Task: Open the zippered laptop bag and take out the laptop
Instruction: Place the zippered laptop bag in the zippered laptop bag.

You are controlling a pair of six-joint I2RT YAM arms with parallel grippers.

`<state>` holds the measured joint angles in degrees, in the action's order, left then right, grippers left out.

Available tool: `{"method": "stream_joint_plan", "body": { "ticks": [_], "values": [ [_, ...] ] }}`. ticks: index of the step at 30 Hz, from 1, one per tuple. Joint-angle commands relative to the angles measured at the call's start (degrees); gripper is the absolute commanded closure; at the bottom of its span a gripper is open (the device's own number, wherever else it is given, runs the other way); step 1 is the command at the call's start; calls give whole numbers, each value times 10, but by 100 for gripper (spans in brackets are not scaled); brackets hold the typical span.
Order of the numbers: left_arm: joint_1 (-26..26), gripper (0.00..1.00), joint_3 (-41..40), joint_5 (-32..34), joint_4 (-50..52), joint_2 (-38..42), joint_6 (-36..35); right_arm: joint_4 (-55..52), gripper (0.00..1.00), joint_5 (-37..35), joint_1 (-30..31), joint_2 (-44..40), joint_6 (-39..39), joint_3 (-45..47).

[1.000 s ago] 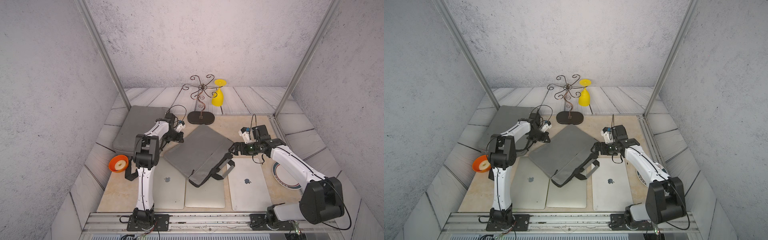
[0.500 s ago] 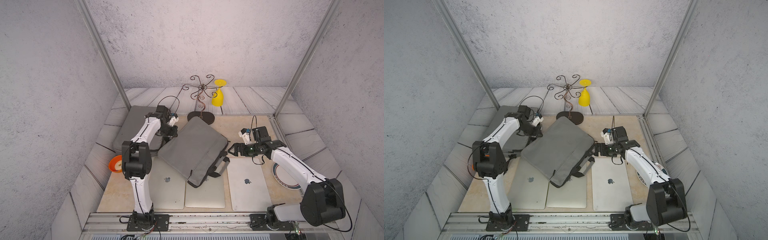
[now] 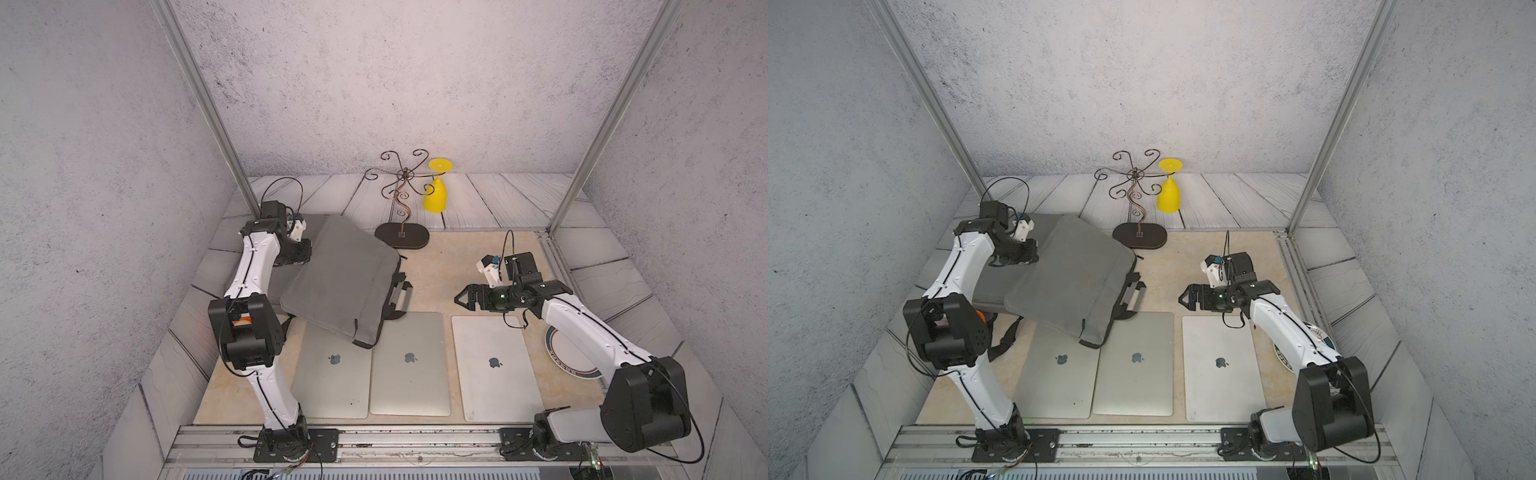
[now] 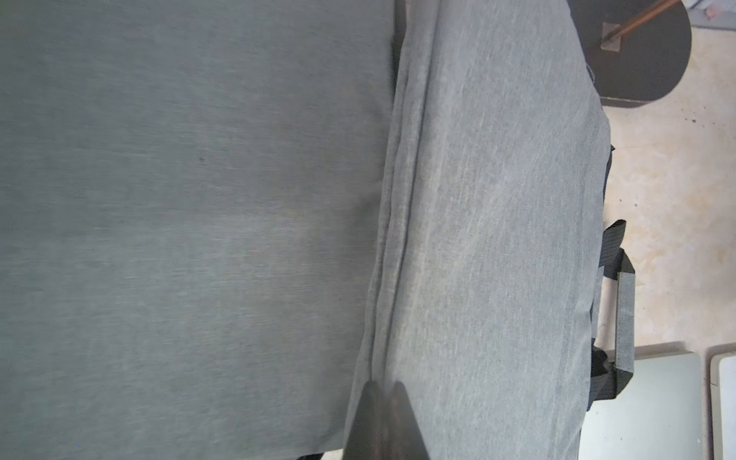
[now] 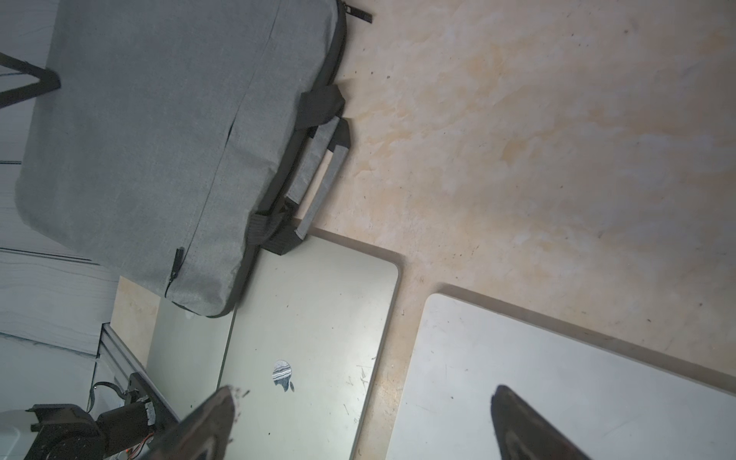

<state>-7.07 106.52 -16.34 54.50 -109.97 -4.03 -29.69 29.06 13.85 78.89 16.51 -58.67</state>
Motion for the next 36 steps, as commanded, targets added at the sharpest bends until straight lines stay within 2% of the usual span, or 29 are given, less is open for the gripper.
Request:
{"method": "stream_joint_plan", "body": {
  "ticks": [1, 6, 15, 23, 27, 33, 36],
  "values": [
    [-30, 100, 51, 8, 13, -12, -2, 6, 1, 14, -1, 12, 6, -2],
    [-62, 100, 100, 27, 14, -30, 7, 4, 1, 17, -1, 31, 4, -18],
    [-100, 100, 181, 111, 26, -94, 12, 3, 1, 26, -1, 65, 4, -44],
    [-106, 100, 242, 225, 29, -132, 7, -1, 1, 27, -1, 82, -2, -47],
    [-106, 100, 246, 280, 1, -137, -5, 5, 1, 30, 0, 91, 3, -48],
    [-104, 100, 269, 296, -9, -172, -32, 1, 1, 34, -1, 101, 1, -58],
    [-102, 100, 273, 331, -24, -183, -40, -4, 1, 33, -1, 102, -4, -58]
  ]
}}
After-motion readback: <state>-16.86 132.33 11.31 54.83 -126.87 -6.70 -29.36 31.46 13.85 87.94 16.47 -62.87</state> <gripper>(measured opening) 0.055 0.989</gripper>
